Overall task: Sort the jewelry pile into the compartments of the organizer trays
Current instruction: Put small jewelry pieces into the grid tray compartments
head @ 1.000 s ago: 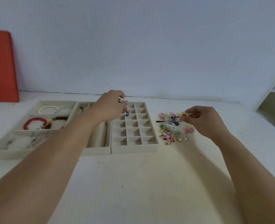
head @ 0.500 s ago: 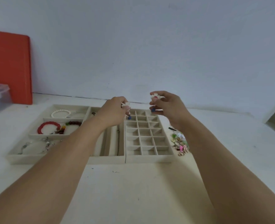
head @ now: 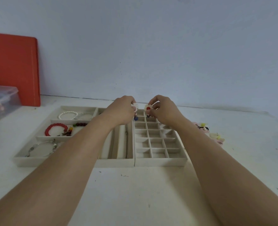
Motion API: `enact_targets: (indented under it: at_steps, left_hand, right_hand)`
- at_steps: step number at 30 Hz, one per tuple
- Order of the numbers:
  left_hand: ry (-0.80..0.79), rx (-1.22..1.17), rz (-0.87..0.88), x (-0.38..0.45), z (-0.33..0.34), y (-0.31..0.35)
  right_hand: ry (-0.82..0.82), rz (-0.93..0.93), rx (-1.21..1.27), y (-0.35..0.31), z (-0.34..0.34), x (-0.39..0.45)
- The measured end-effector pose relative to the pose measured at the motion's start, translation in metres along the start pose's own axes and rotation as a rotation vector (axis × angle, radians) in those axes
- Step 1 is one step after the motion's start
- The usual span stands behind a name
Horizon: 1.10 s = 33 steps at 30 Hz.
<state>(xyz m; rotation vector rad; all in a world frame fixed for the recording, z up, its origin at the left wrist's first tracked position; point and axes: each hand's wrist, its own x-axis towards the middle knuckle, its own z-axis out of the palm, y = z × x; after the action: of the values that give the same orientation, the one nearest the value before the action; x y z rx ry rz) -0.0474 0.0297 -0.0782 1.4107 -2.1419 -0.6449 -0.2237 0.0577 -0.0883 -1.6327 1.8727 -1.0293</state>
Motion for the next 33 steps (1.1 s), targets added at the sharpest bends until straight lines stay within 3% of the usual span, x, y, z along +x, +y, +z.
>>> enact_targets:
  at_steps: [12,27,33]
  left_hand:
    - [-0.077,0.07,-0.069,0.003,0.005,0.006]
    - [0.003,0.033,-0.071,-0.013,0.015,-0.002]
    - [-0.085,0.076,-0.061,-0.008,0.014,0.002]
  right_hand:
    - [-0.064,-0.083,-0.115,-0.001,0.007,-0.004]
    - [-0.042,0.023,-0.09,0.008,0.007,-0.008]
    - [-0.115,0.009,-0.151,0.004,-0.003,-0.005]
